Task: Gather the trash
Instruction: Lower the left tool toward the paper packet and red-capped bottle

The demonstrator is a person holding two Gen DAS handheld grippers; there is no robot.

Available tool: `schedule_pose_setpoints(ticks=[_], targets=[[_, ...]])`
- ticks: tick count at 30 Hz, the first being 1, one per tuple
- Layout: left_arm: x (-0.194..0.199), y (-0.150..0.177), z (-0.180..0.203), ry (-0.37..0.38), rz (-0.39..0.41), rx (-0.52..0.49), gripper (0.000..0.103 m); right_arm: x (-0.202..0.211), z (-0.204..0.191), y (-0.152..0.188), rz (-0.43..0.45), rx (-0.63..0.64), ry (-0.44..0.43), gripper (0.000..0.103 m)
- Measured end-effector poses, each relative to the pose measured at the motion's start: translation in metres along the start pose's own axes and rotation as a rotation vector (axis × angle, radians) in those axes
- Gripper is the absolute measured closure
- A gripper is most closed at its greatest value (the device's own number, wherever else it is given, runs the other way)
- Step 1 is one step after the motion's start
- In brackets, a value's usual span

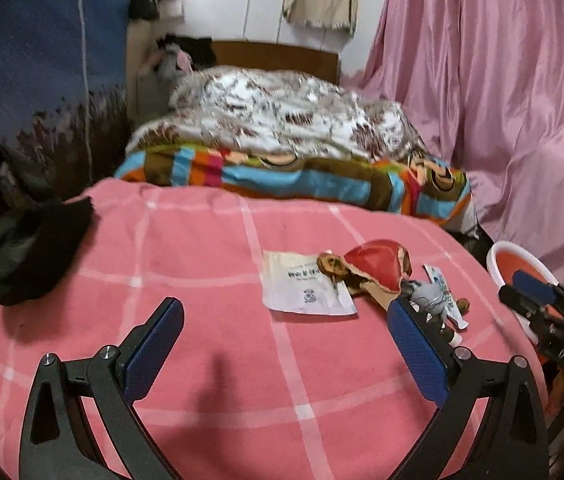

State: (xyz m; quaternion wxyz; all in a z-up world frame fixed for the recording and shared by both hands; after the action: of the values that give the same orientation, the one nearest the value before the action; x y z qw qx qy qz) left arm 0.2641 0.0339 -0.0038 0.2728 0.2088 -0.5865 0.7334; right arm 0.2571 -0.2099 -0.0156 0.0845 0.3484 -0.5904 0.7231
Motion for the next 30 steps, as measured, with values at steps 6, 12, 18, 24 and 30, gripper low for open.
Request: schedule_pose_setpoints(ticks=[6, 12, 18, 24, 30], targets=[[-0.031, -0.001, 0.006, 0.003, -0.111, -0.015, 0.021, -0.014, -0.001, 0.003, -0.058, 0.004, -0.065, 0.051], [-0.054, -0.003, 0.01, 0.007, -0.17, -0.025, 0.029, -0.025, -0.007, -0.005, -0.08, 0.021, -0.132, 0.051], [-0.068, -0.009, 0.015, -0.017, -0.19, -0.047, 0.033, -0.037, -0.021, -0.008, -0.113, 0.06, -0.173, 0.058], [-0.075, -0.01, 0.015, -0.003, -0.204, -0.052, 0.046, -0.038, -0.027, -0.009, -0.118, 0.074, -0.214, 0.076], [-0.071, -0.01, 0.013, 0.022, -0.206, -0.047, 0.06, -0.037, -0.026, -0.008, -0.115, 0.06, -0.228, 0.076]])
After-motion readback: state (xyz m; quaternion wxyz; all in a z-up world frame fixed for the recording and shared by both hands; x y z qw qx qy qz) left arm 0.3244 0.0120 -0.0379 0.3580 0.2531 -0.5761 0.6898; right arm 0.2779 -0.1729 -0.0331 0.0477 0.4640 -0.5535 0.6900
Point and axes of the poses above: each gripper's, at about its wrist camera, not at the fingertips, and x roughly against the way its jaws point, z to its right, y to its underside, the point moved 2 cm from there along -x, roughly the way its jaws point, and after that the axes turned 7 degrees about x, right-handed, at the moved point
